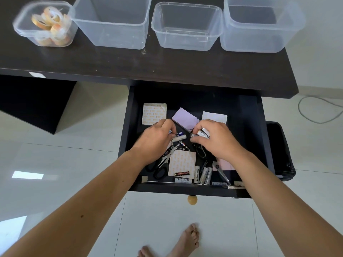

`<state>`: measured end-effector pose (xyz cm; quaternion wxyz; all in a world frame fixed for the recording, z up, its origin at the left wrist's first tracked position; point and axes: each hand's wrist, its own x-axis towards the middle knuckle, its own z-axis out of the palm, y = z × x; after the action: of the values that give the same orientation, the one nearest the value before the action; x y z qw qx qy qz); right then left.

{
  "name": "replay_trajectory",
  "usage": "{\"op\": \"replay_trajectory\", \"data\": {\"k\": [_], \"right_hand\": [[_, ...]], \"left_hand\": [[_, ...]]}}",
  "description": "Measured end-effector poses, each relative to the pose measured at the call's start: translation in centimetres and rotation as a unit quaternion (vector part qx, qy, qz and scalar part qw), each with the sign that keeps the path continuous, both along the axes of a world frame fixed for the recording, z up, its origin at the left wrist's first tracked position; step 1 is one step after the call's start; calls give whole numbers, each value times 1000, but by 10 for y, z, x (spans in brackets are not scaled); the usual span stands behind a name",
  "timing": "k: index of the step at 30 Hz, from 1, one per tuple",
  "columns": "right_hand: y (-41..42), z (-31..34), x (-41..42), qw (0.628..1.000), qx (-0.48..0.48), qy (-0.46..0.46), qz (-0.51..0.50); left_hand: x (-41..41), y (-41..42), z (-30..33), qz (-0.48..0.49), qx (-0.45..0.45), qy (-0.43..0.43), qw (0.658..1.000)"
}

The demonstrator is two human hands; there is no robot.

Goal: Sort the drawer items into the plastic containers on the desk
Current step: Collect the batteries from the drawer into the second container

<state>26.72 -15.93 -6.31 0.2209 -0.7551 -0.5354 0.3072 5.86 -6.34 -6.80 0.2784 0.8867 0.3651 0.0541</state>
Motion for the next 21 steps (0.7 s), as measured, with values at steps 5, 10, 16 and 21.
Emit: {"op": "replay_trajectory", "data": {"k": [5, 10, 16, 21], "right_hand": [[-2, 0, -1, 999, 14, 52, -11], [-2, -2, -1, 998, 15, 55, 13], [-1, -3, 0, 999, 11, 38, 15], [0, -1, -2, 996, 10, 82, 17]], "left_hand": [[1, 1, 3, -3, 2, 49, 999], [0, 6, 0, 17, 10, 66, 998], [1, 4, 3, 11, -15, 69, 997], [0, 5, -4, 57, -41, 25, 997]]}}
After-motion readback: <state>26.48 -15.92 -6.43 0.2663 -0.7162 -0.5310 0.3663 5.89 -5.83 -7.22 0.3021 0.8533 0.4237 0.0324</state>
